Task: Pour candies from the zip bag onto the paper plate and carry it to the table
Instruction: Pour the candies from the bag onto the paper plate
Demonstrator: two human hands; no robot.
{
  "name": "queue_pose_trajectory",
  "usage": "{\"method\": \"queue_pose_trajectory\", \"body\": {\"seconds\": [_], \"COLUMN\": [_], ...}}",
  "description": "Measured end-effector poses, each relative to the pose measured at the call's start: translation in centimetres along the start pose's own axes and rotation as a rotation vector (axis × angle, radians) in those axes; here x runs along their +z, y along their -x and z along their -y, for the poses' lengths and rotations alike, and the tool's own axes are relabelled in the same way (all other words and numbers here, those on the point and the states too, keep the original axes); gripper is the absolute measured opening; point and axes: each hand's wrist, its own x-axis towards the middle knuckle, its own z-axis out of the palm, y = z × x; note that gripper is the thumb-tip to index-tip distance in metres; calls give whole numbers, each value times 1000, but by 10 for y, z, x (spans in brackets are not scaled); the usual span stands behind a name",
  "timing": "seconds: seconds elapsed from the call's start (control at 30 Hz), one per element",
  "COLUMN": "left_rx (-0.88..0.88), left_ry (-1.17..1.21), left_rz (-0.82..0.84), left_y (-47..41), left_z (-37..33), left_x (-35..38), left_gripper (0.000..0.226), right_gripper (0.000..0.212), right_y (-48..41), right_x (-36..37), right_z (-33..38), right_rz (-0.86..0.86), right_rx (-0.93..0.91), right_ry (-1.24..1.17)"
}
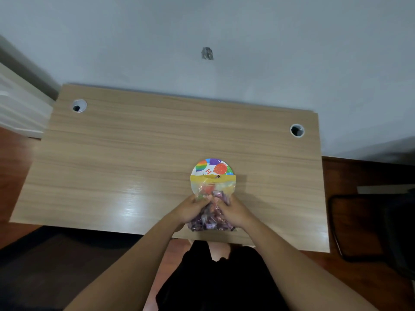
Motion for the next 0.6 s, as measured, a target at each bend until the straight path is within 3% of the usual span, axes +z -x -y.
{"method": "queue_pose_trajectory", "body": {"seconds": [0.17,0.33,0.5,0.6], "left_rx": [-32,-48,-53,-56], "left_ry": [-19,-12,21,33], "left_rz": [25,62,63,59], "left_y": [-7,-13,-13,-11], "left_z": [13,22,26,24], "left_x": [-4,-9,-11,-11], "left_gripper": [37,63,56,52], "right_gripper": [43,24,20,28], "right_y": [0,8,7,8], "right_x": [5,6,9,8], "right_z": [0,5,1,5], "right_rz": [4,-6,-6,21], "right_rx": [24,89,115,76], "right_ry": [-14,7,64,55]}}
